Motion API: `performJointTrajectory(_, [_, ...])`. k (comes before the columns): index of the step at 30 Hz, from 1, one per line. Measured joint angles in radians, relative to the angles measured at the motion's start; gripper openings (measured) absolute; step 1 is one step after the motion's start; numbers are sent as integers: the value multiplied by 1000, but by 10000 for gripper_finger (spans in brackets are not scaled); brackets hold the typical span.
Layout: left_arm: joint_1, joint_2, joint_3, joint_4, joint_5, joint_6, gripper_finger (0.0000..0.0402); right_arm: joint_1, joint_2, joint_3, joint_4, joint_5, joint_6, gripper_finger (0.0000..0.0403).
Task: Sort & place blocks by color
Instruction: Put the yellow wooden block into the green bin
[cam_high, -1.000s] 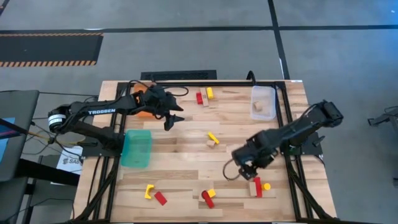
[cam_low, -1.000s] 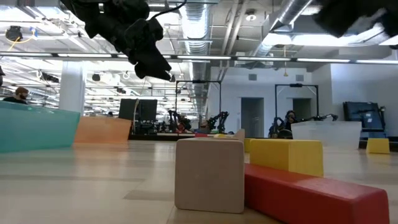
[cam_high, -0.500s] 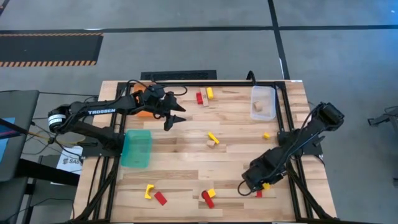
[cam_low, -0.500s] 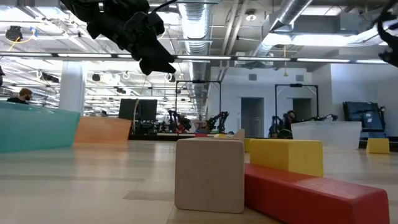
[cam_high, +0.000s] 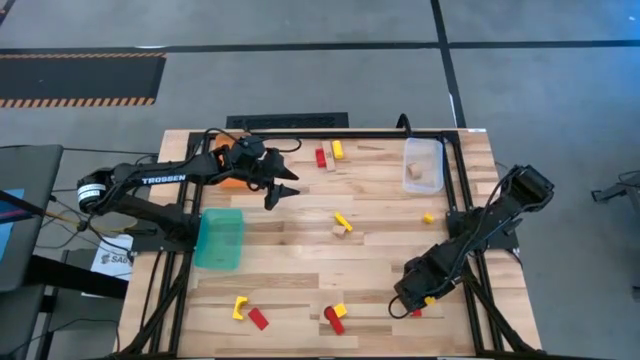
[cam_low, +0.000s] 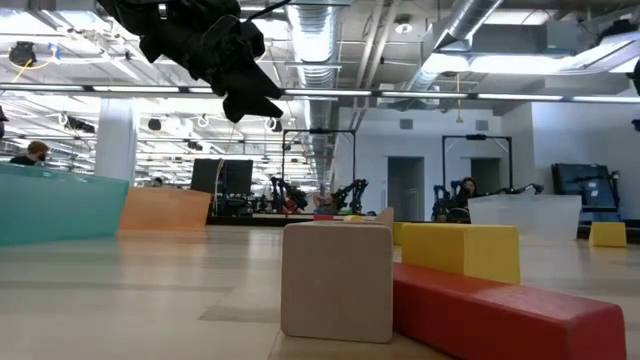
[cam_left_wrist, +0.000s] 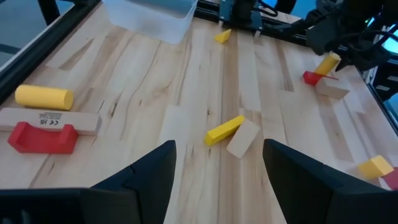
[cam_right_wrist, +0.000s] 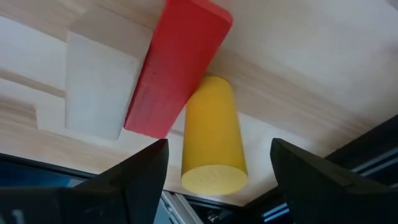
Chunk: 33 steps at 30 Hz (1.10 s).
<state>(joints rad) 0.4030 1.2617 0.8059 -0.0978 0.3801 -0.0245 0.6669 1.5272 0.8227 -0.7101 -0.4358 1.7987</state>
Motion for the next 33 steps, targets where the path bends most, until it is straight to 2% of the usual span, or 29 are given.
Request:
performJointTrajectory(4, [0,0,0,0,0,-3,228,-1,0,0,1,-2,-4,285])
performJointTrajectory(8, [0,0,0,1,0,-14,228,-1,0,0,18,-8,-9,251])
performJointTrajectory(16, [0,0,0,3,-11,-14,228,-3,-9,-1,16,-15,-10,122])
performJointTrajectory(19, [0,0,0,3,-13,-14,228,-3,-39,24,-42,23,-12,116])
performJointTrajectory(22, [0,0,0,3,-13,-18,228,-3,-100,92,-190,87,-14,116])
performJointTrajectory(25, [0,1,0,26,-3,-38,228,-7,-188,175,-362,219,12,116])
performJointTrajectory(27, [0,1,0,59,15,-61,228,-7,-250,224,-439,364,37,116])
performJointTrajectory(30, [-1,1,0,131,59,-94,228,-7,-337,254,-451,680,43,116])
performJointTrajectory(33, [-13,1,1,211,78,-91,228,-17,-402,246,-375,989,-60,116])
